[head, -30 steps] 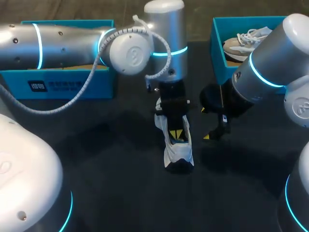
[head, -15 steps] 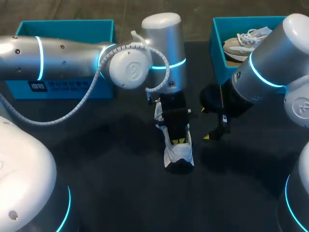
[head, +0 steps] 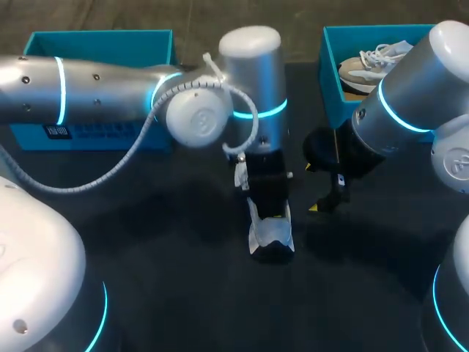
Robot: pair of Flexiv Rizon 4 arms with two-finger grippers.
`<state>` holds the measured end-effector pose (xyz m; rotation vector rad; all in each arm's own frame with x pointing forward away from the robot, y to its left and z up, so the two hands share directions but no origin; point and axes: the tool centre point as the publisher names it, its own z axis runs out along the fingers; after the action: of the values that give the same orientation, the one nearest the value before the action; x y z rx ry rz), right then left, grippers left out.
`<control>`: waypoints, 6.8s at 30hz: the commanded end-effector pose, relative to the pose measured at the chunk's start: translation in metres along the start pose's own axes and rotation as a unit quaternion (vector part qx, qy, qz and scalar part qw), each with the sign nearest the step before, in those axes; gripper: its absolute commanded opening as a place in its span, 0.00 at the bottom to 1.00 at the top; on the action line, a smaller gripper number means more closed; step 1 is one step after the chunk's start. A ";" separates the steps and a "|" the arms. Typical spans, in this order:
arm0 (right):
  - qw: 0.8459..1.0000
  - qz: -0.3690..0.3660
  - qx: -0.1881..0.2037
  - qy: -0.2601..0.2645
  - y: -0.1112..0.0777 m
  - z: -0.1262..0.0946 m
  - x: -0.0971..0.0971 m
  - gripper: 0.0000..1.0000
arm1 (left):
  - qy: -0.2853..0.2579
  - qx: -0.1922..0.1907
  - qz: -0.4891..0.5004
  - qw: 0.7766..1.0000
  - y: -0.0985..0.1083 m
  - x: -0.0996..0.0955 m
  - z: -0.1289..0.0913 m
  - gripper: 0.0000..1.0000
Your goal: Take the shoe out of the shoebox, open the shoe tongue, remove and reinsert the insole, then place the shoe into the shoebox
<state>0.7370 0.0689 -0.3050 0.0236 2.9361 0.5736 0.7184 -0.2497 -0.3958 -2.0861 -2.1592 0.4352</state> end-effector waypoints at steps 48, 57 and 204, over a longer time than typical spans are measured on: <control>1.000 0.000 0.000 -0.001 0.000 0.001 0.001 1.00 | 0.062 -0.253 0.002 0.965 0.047 0.002 -0.056 1.00; 1.000 0.000 0.000 -0.001 0.000 0.001 0.001 1.00 | 0.056 -0.250 -0.001 0.967 0.046 0.005 -0.061 1.00; 0.994 0.071 0.079 -0.027 -0.073 -0.180 0.028 1.00 | 0.076 -0.085 0.022 0.993 0.126 -0.021 -0.093 0.31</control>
<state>0.6806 -0.0661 -0.1700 0.2619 2.9307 0.3560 0.8678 -0.2593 -0.3391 -2.1744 -2.1300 0.0878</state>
